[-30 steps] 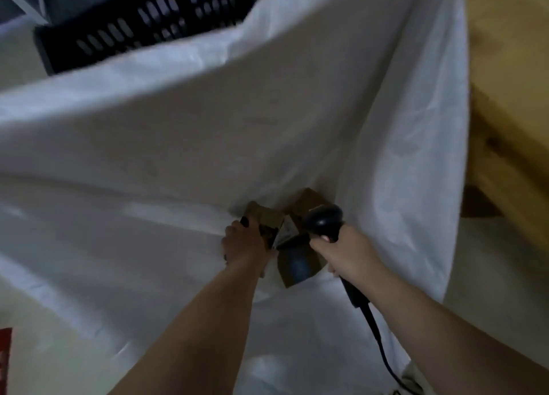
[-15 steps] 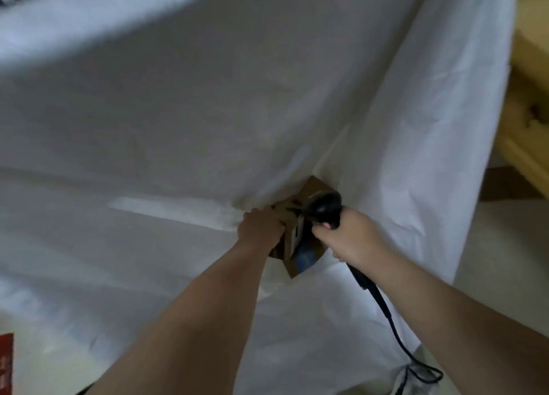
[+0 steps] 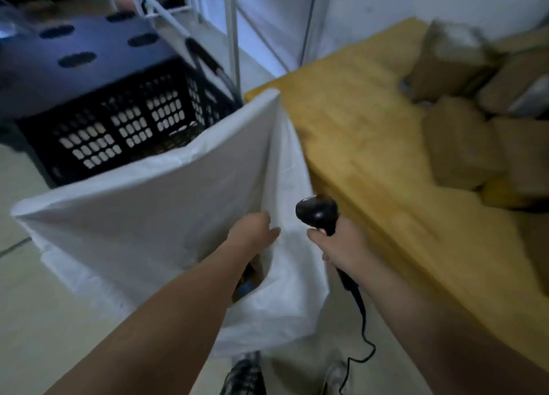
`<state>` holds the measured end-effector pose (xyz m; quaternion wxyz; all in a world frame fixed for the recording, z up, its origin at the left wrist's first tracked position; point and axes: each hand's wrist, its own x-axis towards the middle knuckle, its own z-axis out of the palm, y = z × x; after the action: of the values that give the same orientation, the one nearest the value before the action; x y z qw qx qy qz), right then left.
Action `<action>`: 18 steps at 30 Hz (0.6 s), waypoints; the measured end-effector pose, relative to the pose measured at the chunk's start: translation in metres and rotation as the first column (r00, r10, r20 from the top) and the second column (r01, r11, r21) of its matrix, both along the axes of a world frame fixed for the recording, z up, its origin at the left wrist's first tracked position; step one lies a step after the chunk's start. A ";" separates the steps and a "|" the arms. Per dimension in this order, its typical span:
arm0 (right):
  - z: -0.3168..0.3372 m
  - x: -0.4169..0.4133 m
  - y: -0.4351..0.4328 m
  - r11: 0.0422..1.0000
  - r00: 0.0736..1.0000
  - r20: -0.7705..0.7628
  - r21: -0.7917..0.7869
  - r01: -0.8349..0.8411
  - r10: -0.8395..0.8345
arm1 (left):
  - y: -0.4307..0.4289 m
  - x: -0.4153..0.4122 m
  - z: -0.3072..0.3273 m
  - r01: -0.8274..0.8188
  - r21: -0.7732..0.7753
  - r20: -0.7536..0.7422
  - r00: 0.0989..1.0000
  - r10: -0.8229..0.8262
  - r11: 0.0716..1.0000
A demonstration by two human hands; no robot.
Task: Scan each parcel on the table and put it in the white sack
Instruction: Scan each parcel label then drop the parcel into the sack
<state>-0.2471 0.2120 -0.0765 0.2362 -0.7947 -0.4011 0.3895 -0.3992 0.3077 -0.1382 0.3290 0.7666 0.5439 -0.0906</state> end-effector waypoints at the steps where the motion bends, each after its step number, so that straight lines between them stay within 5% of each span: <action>1: 0.018 0.011 -0.007 0.999 0.999 0.007 0.015 0.041 -0.041 | -0.003 0.013 0.021 0.028 0.022 0.030 0.999 -0.029 0.999; 10: 0.136 0.146 -0.084 0.919 0.940 0.037 0.226 0.323 -0.340 | -0.042 0.175 0.186 0.196 0.230 0.270 0.928 -0.256 0.953; 18: 0.167 0.268 -0.150 0.812 0.866 -0.038 0.329 0.482 -0.499 | -0.086 0.310 0.220 0.307 0.291 0.252 0.889 -0.382 0.906</action>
<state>0.0209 0.0618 0.0901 0.4469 -0.8302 -0.2473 0.2233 -0.0895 0.2221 0.0820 0.2906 0.8904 0.3482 0.0379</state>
